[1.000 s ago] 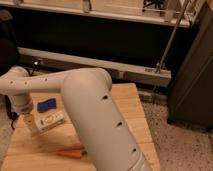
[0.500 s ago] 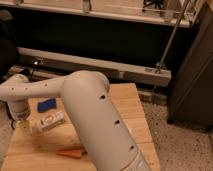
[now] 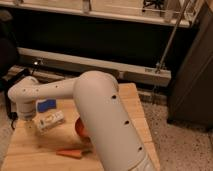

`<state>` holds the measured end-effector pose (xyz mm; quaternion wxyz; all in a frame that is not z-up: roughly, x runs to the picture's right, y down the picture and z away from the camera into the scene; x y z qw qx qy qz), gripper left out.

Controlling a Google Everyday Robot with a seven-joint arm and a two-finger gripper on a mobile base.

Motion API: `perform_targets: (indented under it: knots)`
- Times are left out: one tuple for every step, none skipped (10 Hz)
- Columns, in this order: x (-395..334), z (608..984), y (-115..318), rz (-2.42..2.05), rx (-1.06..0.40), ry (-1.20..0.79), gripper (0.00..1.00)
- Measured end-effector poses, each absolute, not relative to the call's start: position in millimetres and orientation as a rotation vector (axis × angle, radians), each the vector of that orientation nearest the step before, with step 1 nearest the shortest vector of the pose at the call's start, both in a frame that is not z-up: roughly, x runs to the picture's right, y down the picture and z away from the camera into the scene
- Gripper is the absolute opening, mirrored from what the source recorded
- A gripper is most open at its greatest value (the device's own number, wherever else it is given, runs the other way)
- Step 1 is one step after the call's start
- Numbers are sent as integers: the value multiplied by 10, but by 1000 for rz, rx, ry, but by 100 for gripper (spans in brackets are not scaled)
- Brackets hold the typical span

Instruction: Stand the bottle upright

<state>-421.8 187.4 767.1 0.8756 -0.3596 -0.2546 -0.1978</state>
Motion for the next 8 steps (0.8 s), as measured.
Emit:
perform_targets:
  knots:
    - [-4245, 7665, 1902, -419, -748, -547, 78]
    - [-4260, 7667, 1918, -420, -748, -560, 78]
    - [-4276, 7679, 1939, -416, -748, -576, 78]
    - [-4287, 7703, 1968, -411, -750, -592, 78]
    - [-4288, 7743, 2003, -405, -753, -609, 78]
    - [-4284, 7770, 2020, -401, -755, -617, 78]
    - [-4276, 7801, 2042, -401, -759, -624, 78]
    - [-4281, 7820, 2056, -404, -760, -631, 78]
